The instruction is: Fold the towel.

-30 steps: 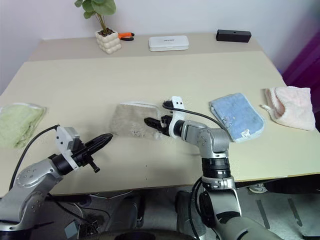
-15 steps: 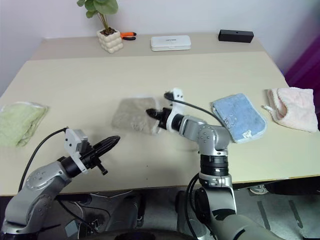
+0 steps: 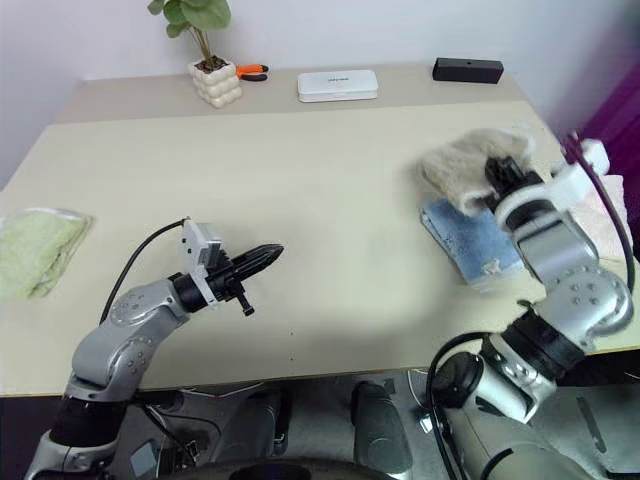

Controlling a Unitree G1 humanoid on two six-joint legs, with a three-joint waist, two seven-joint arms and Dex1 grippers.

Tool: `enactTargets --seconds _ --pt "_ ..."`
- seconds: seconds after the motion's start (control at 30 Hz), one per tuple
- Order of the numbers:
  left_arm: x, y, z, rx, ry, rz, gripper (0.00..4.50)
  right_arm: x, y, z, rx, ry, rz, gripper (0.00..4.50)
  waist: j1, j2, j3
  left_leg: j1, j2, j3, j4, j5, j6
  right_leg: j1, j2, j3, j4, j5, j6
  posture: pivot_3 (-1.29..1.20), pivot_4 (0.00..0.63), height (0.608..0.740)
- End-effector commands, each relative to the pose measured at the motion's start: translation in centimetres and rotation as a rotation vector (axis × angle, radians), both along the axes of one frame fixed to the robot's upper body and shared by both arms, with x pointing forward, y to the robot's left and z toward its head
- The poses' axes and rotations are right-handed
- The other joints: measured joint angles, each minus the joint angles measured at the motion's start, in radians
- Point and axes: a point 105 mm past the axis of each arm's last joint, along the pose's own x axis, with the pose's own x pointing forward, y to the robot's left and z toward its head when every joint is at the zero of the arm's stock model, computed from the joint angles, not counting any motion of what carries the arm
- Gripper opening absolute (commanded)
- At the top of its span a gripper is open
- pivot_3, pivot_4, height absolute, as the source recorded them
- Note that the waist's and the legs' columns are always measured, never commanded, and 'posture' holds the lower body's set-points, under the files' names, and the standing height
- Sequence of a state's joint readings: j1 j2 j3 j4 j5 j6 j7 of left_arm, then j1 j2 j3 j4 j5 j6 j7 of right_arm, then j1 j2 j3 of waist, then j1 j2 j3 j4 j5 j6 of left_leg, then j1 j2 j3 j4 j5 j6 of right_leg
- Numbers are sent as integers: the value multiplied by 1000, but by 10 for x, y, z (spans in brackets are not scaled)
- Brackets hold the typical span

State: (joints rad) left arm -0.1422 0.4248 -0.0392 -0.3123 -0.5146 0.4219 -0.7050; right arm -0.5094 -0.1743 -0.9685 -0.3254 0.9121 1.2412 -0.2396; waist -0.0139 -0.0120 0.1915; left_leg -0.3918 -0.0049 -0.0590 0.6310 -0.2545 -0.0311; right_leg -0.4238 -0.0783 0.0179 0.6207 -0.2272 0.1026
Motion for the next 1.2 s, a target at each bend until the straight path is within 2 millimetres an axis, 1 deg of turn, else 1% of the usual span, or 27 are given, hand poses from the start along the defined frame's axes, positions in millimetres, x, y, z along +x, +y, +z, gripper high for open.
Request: enactTargets --seconds 0.03,0.13,0.2,0.3,0.4,0.43,0.47,0.53,0.6,0.63,0.67,0.7,0.73,0.77,0.8,0.83,0.9,0.97,1.03,1.1,1.2 --pt "0 -3 5 3 -36 -26 0 -29 -9 -7 2 23 -58 43 0 2 0 0 0 0 0 0 0 0 0 0 0 0 0 0 150 738" --pt "-1 -5 2 6 -27 -37 0 -39 -15 -15 9 58 -101 43 -8 4 0 0 -1 3 2 0 0 0 -1 2 -2 0 0 0 150 738" --pt "-2 -7 1 9 -24 -45 0 -41 -19 -15 -2 66 -114 43 -8 4 -1 0 0 3 2 0 0 0 -1 2 -1 -2 -3 0 150 738" --pt "-2 -10 -1 9 -24 -50 0 -42 -25 -9 -67 63 -128 1028 -6 5 -1 0 0 2 2 0 0 0 0 2 -1 -2 -3 0 150 738" --pt "-2 -10 -1 8 -22 -45 0 -43 -32 12 -233 27 -148 2422 -3 5 -1 -1 0 2 2 0 0 0 0 2 -2 -2 -2 0 150 738" --pt "-1 -9 -2 10 -23 -41 0 -44 -34 20 -297 12 -169 3015 -3 5 -1 -1 -1 2 2 0 0 0 0 2 -2 -2 -1 0 150 738" --pt "-1 -8 -3 11 -22 -37 0 -45 -37 26 -351 2 -190 3432 -3 5 -1 -1 -1 2 2 0 0 0 0 2 -2 -1 -1 0 150 738" --pt "1 -9 -3 14 -25 -30 0 -46 -45 35 -433 -13 -227 3432 -3 5 -1 0 -1 2 2 0 0 0 0 2 -2 -1 -1 0 150 738" --pt "12 -1 -2 28 -54 34 0 -44 -51 56 -588 -55 -253 3432 -2 5 -1 0 -1 2 2 0 0 1 0 2 -2 -2 -1 0 150 738" --pt "24 14 -1 55 -88 114 0 -37 -38 71 -708 -107 -197 3432 -2 5 -1 0 -1 2 2 0 0 1 0 2 -2 -2 -1 0 150 738" --pt "32 23 0 74 -112 169 0 -32 -28 79 -785 -142 -150 3432 -6 5 -1 0 -1 2 2 0 0 1 0 2 -2 -2 -1 0 150 738" --pt "39 31 1 95 -135 224 0 -25 -14 83 -845 -176 -72 3432 -7 5 -1 0 -1 3 2 0 0 0 0 3 -2 -2 -2 0 150 738" --pt "44 36 2 108 -149 255 0 -21 -5 84 -880 -195 -20 3432 -8 4 -2 1 0 3 2 0 0 1 1 3 -2 -2 -2 0 150 738" --pt "47 43 4 109 -161 286 0 -16 9 84 -913 -223 58 3432 -8 4 -2 1 0 2 2 0 0 1 2 3 -2 -2 -2 0 150 738" --pt "51 47 6 108 -170 306 0 -12 17 84 -935 -242 112 3432 -7 4 -2 1 0 1 1 0 0 1 2 2 -2 -1 -1 0 150 738" --pt "52 62 7 127 -180 356 0 -6 43 75 -988 -269 259 3432 -7 4 -2 1 0 1 1 0 0 1 2 2 -2 -1 1 0 150 738" --pt "51 83 9 156 -194 416 0 0 76 59 -1031 -301 462 3432 -9 3 -2 1 0 2 1 0 0 1 2 2 -2 0 1 0 150 738" --pt "47 93 11 165 -202 440 0 2 91 48 -1031 -318 571 3432 -4 3 -2 1 1 1 1 0 0 1 2 2 -3 -1 1 0 150 738" --pt "41 102 13 157 -203 459 0 3 100 36 -1023 -318 652 3432 2 3 -1 -1 0 2 1 0 0 1 1 2 -4 -1 1 0 150 738" --pt "35 108 13 157 -199 477 0 6 104 26 -1020 -308 697 3432 6 2 -1 -1 -1 2 2 0 0 1 -1 2 -5 -1 1 0 150 738" --pt "28 112 9 164 -193 496 0 13 107 12 -1022 -295 739 3432 6 1 -1 -2 -1 2 4 0 0 2 -2 2 -6 -1 1 0 150 738"
